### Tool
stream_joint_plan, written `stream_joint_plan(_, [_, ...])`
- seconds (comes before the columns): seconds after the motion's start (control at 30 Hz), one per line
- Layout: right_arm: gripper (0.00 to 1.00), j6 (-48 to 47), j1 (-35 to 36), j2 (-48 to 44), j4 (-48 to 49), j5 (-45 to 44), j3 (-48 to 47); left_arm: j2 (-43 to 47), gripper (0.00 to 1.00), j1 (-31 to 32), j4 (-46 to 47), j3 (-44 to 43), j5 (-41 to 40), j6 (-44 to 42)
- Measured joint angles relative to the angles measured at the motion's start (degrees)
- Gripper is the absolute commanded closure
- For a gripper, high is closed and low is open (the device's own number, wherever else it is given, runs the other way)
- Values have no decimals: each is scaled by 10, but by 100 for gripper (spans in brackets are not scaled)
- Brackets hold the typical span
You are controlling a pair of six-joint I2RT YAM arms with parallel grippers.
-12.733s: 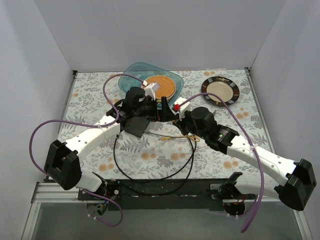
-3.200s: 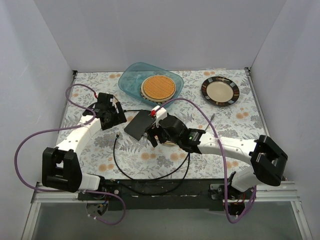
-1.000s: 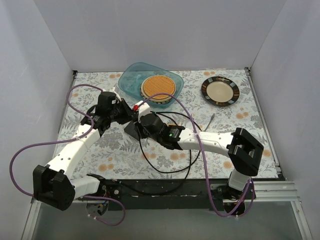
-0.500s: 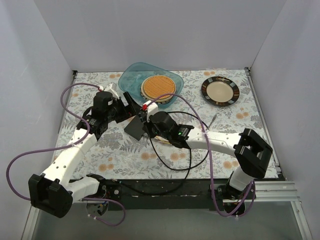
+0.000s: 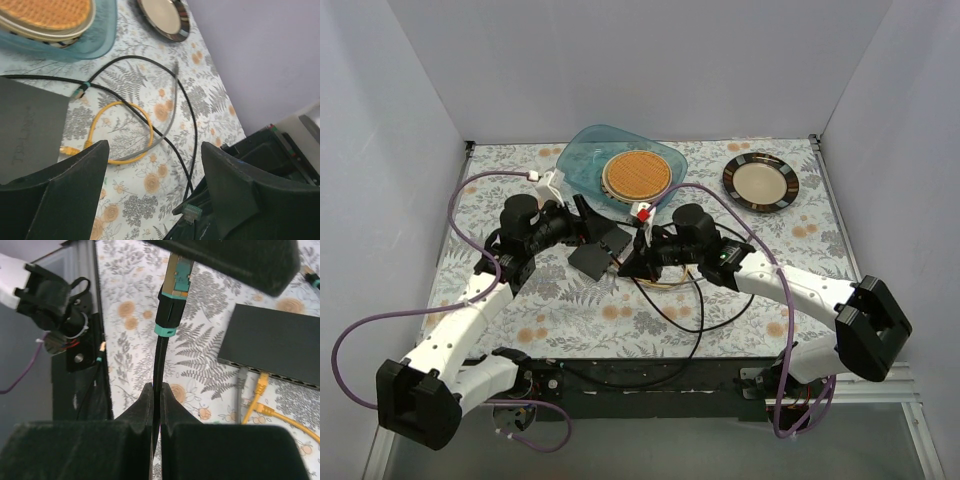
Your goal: Insert the plug into the switch port
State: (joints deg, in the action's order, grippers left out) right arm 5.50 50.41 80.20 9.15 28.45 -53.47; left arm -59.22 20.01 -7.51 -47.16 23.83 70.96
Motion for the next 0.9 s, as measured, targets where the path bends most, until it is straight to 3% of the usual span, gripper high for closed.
stream_joint_plan(0.2, [99,-6,-13,-12,0,74,0,31,36,0,71,30,80,-2])
stream_joint_plan(0.27, [99,-6,-17,-12,-1,81,0,38,45,0,93,30,99,-2])
stream_joint_plan(0.33, [99,-6,-21,-12,-1,83,0,43,48,0,110,30,118,-1])
stream_joint_plan(0.9, [99,18,-55,-41,14,86,26,33,49,0,127,35,152,-3])
